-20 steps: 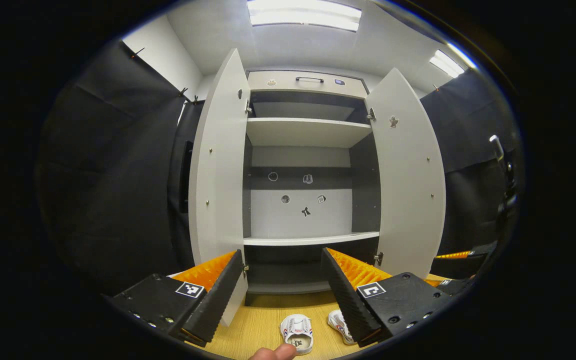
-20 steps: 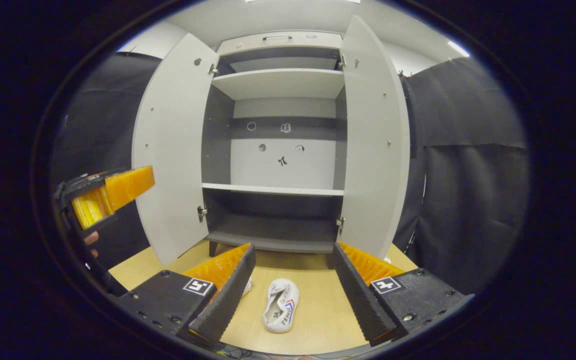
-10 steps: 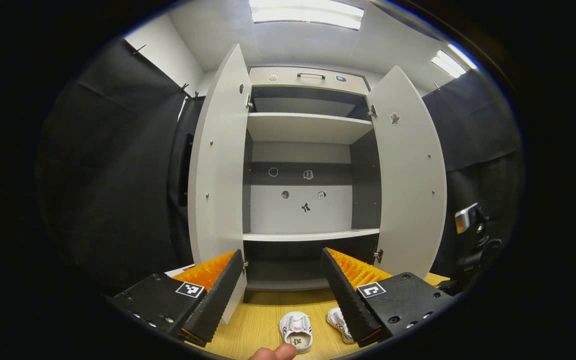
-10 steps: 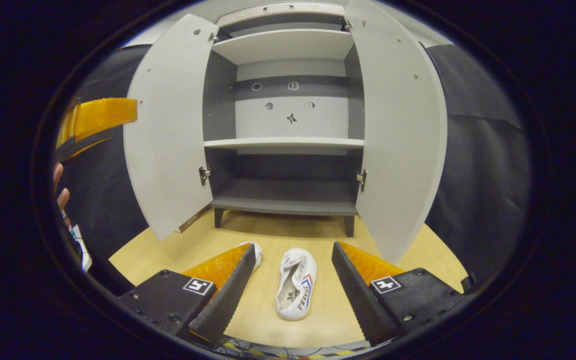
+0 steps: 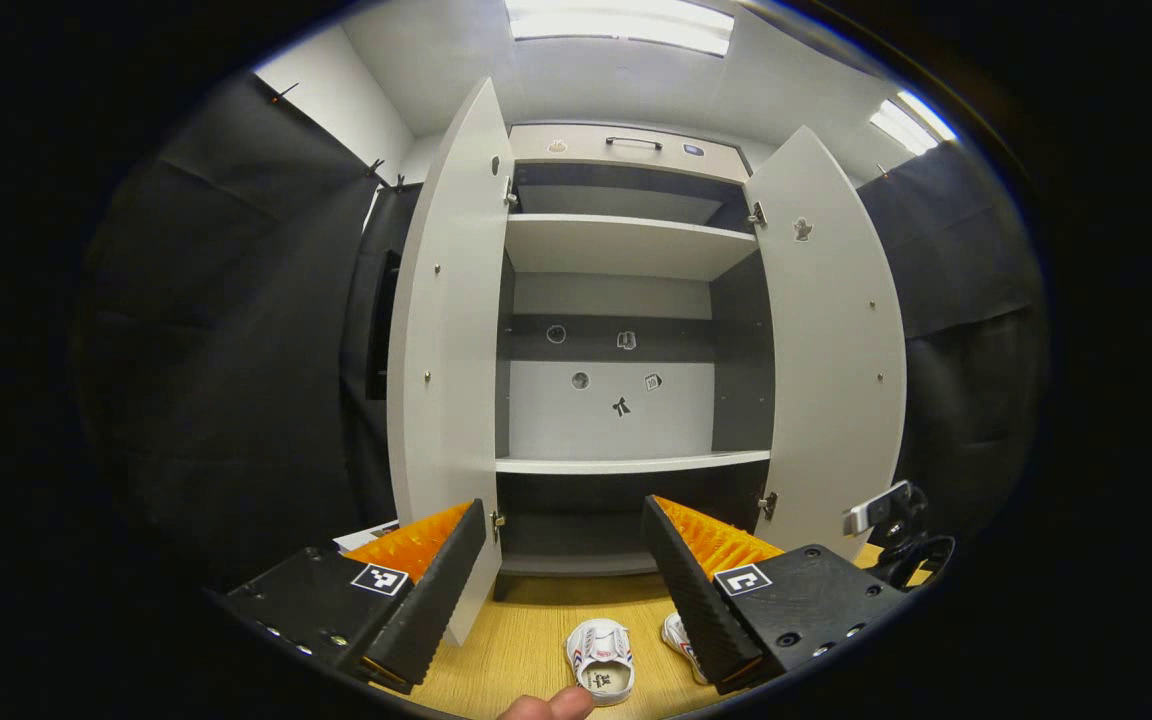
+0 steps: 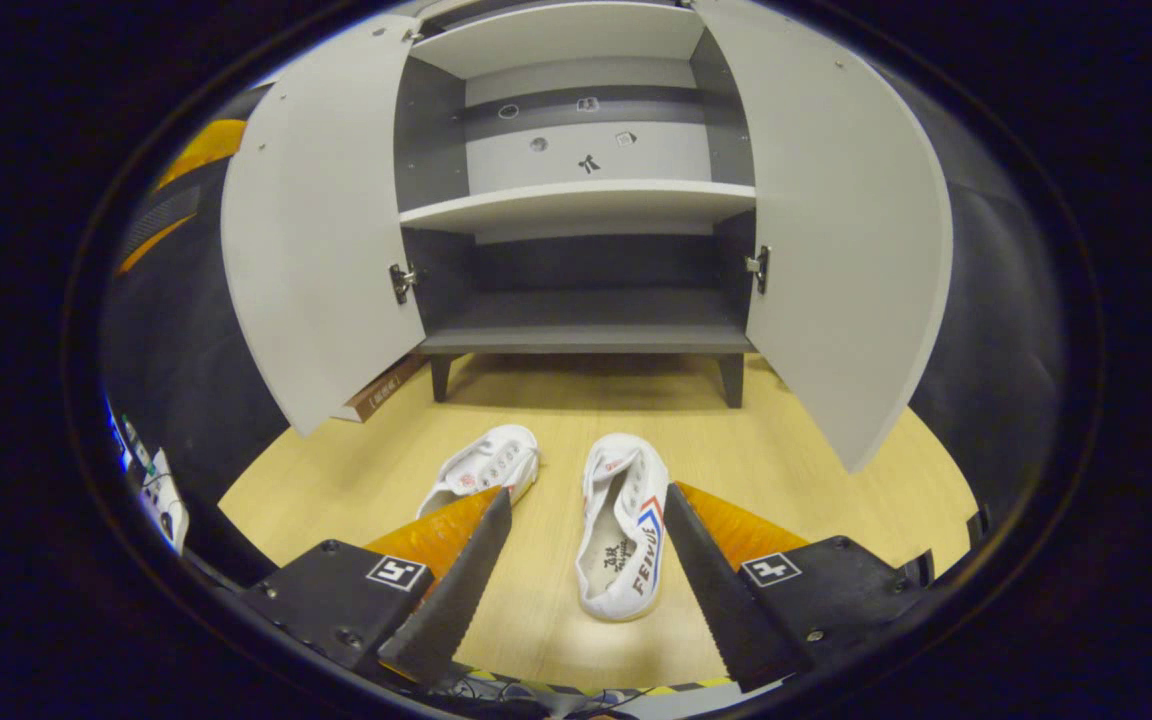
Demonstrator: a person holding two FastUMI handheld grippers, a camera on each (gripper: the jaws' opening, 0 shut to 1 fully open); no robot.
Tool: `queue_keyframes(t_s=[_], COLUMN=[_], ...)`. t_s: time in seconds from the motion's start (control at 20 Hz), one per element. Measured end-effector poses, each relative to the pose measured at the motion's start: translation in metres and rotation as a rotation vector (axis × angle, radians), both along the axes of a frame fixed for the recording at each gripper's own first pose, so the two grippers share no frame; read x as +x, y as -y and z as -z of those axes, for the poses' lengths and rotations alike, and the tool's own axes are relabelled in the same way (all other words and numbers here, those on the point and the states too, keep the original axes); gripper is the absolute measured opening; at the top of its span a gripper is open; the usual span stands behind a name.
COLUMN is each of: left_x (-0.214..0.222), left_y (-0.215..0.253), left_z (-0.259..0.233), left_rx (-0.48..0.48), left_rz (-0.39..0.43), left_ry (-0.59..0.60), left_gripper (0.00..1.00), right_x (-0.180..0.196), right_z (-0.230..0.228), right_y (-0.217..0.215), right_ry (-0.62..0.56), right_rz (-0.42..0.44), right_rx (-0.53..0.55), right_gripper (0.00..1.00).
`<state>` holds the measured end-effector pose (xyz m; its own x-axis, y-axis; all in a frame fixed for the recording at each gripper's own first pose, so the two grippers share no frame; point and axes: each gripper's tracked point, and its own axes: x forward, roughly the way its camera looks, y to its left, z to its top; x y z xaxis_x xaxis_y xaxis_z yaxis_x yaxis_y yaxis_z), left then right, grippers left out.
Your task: Grab one shoe with the right hand and put it into the shoe cabinet, grab the other shoe with the left hand and put it into the shoe cabinet; then close the right door with the right hand and the left door with the left hand.
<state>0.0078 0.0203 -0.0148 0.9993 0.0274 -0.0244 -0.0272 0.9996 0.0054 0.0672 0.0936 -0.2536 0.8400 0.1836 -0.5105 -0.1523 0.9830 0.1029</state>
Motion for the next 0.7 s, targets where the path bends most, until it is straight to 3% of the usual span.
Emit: queue_keyframes(t_s=[0.4, 0.7], left_x=[0.005, 0.012], left_y=[-0.015, -0.025], left_z=[0.011, 0.017], left_rx=[-0.006, -0.011], left_rz=[-0.017, -0.020], left_ry=[-0.024, -0.033], left_gripper=[0.95, 0.95], right_x=[0.011, 0.035], right_z=[0.050, 0.087], right_y=[-0.015, -0.015], right_ry=[-0.111, -0.203], right_rz=[-0.021, -0.009], right_rx=[0.015, 0.016], right_gripper=[0.89, 0.72])
